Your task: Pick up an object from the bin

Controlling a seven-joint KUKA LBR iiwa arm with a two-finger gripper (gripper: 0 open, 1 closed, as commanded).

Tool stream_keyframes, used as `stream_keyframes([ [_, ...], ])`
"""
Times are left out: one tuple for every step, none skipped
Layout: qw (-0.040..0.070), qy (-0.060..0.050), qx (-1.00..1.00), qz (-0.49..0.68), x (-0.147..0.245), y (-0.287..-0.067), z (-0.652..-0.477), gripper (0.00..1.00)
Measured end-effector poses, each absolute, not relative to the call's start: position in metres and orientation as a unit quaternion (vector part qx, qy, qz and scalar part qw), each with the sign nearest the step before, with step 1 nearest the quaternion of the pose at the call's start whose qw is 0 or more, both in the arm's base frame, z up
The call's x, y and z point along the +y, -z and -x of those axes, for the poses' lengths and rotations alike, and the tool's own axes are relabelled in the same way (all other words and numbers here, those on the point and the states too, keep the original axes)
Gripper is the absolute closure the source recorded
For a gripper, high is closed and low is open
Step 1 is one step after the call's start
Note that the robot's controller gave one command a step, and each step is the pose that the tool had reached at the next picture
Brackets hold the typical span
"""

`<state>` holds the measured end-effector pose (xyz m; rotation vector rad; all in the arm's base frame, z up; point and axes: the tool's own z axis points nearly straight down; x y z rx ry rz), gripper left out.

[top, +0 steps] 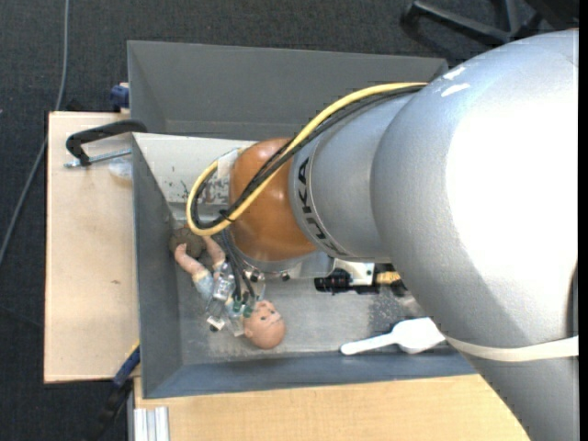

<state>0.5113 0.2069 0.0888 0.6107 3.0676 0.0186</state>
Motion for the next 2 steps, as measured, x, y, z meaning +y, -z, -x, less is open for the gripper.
stream_keyframes([
  [0.005, -0.005, 0.981, -0.195, 0.206, -0.093, -0.510, 1.00],
  [0.002, -0.003, 0.981, -0.195, 0.206, -0.114, -0.508, 1.00],
])
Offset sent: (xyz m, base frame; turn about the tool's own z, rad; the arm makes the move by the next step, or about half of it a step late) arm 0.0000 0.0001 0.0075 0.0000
